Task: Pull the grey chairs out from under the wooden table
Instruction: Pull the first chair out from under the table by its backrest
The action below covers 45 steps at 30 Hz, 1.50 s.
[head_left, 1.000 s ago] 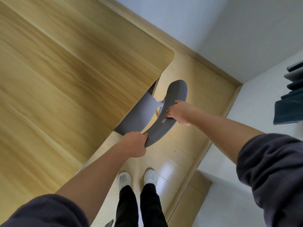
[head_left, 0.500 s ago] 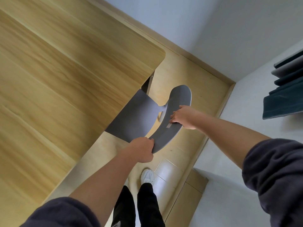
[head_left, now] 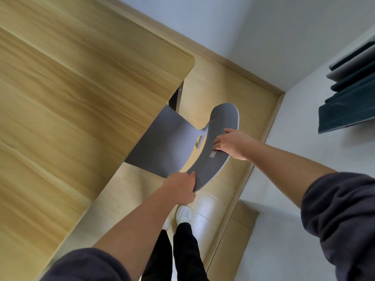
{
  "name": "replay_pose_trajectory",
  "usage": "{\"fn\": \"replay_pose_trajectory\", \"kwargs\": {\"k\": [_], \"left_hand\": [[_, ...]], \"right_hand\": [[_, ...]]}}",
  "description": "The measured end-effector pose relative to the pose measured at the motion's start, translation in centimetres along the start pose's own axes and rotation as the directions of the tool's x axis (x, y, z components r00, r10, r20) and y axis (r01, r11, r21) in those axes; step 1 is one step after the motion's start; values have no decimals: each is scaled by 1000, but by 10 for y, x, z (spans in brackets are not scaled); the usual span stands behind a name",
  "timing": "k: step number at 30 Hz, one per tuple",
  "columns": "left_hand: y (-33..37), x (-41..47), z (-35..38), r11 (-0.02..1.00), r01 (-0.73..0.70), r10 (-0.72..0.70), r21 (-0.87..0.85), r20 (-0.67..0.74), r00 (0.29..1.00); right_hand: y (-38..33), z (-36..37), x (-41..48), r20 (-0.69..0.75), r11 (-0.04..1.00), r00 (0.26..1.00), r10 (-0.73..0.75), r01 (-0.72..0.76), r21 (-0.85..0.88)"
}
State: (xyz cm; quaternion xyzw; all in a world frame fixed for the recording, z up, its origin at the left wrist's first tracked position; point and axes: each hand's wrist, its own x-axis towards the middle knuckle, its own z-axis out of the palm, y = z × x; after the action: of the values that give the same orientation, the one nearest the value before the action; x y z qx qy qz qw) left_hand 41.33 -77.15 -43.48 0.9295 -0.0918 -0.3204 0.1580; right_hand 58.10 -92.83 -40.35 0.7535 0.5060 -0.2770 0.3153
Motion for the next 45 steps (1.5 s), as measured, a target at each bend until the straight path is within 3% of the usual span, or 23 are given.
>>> {"fn": "replay_pose_trajectory", "kwargs": {"k": [18, 27, 45], "left_hand": [[1, 4, 5, 997, -75, 75, -28, 30, 997], [37, 0, 16, 996, -64, 69, -62, 89, 994], [95, 1, 37, 993, -116, 118, -34, 64, 991]], "right_hand": [[-8, 14, -11, 32, 999, 999, 39, -40, 35], [-11, 37, -42, 68, 998, 997, 23, -27, 59], [-9, 87, -84, 82, 995, 996, 39, -46, 93]]}}
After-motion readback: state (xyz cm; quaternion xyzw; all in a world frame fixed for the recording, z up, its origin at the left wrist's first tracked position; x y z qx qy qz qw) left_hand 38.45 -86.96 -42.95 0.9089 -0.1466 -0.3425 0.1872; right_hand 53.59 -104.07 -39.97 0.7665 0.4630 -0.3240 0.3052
